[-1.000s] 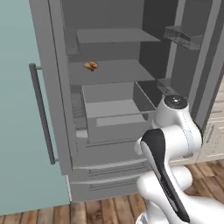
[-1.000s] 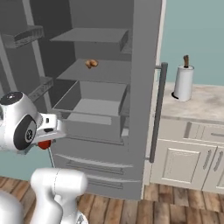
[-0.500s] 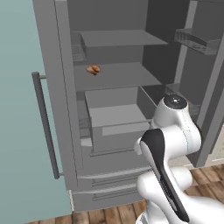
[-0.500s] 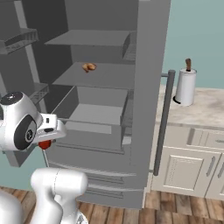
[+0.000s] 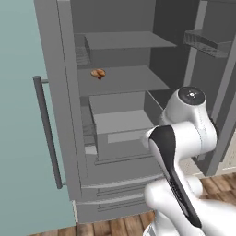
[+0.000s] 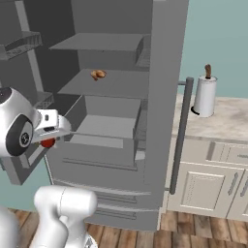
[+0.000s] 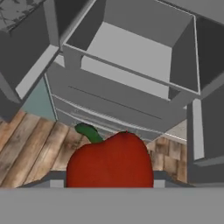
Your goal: Place the bell pepper and squash inside the fridge drawer. Close the drawer after placing the vegetables.
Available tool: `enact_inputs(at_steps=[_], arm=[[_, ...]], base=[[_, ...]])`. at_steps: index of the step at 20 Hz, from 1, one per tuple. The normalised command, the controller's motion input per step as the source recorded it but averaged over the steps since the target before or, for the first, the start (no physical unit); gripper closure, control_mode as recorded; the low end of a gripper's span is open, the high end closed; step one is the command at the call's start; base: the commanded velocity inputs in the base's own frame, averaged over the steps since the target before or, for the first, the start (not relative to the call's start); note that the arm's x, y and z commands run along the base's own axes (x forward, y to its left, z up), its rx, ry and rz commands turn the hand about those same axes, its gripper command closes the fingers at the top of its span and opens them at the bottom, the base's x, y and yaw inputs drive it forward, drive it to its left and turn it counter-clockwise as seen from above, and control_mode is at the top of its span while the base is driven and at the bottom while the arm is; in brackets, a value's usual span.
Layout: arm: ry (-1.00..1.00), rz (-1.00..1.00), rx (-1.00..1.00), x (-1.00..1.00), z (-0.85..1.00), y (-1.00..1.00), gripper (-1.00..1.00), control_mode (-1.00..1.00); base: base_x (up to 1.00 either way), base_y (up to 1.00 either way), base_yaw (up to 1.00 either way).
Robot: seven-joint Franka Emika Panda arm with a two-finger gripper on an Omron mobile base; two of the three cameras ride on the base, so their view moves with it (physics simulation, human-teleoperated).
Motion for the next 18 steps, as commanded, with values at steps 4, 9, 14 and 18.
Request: enact_inputs(at_steps=[4, 9, 14, 18], arm=[[-0.05, -0.06, -0.03, 0.6, 0.93, 0.0, 1.0, -1.0], [0.02, -0.09, 0.0, 0.96, 0.22, 0.0, 1.0, -1.0], [0.12, -0.03, 0.0, 0.93, -0.14, -0.02, 1.0, -1.0], [0.12, 0.0, 0.0, 0.9, -0.45, 0.0, 1.0, -1.0]], base=[[0.0, 0.0, 0.0], [0.0, 0.0, 0.0], [0.0, 0.0, 0.0], [0.0, 0.0, 0.0]])
